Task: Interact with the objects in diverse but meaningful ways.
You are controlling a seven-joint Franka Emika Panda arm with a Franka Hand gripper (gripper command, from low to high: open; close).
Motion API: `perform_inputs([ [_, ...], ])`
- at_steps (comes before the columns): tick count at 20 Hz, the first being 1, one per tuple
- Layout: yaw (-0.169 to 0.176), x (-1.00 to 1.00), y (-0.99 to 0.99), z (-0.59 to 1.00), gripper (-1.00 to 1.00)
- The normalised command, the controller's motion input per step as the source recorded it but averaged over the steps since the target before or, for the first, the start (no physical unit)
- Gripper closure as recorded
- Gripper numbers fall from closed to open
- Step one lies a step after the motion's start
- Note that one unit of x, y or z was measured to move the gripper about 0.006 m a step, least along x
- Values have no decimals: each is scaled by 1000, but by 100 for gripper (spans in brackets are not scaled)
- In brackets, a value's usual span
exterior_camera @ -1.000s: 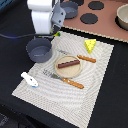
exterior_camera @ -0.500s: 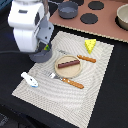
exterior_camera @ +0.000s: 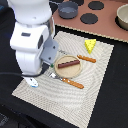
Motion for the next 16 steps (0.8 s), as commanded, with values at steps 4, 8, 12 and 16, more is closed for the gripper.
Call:
perform_inputs([
  [4, -7, 781, -564, -47, 100],
  [8, -8, 671, -469, -97, 100],
  [12, -7, 337, -219, -182, 100],
  [16, 0, 65, -19, -305, -100],
])
